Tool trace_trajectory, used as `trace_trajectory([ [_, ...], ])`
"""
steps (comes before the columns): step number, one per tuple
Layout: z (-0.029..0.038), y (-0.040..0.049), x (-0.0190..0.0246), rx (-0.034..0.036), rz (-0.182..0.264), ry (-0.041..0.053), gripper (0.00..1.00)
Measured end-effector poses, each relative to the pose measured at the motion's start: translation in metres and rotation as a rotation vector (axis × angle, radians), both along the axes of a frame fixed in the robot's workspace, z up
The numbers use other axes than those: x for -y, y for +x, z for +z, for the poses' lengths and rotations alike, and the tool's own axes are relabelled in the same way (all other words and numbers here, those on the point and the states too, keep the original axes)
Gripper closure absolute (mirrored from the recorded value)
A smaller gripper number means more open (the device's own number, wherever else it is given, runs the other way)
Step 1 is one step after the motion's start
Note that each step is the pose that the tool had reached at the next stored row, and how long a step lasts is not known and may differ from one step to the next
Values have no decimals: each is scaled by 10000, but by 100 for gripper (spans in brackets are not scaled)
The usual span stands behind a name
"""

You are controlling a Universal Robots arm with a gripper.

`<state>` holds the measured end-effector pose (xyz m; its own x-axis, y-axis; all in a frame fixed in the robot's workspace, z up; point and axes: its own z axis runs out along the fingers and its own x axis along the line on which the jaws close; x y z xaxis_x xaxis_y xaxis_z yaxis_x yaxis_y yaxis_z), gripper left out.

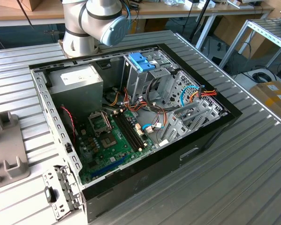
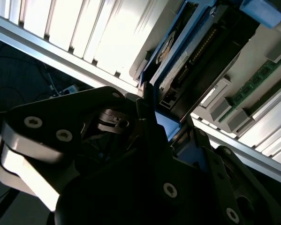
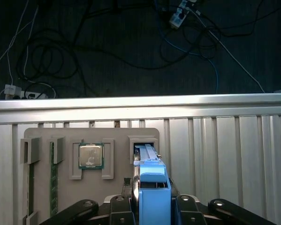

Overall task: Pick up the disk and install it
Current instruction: 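Pick up the disk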

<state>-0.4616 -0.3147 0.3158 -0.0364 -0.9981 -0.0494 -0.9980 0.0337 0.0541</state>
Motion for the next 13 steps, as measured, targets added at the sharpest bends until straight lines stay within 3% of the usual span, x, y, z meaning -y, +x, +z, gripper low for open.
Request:
trace_trajectory([
  [13, 99, 0, 0, 1, 0, 1, 63],
])
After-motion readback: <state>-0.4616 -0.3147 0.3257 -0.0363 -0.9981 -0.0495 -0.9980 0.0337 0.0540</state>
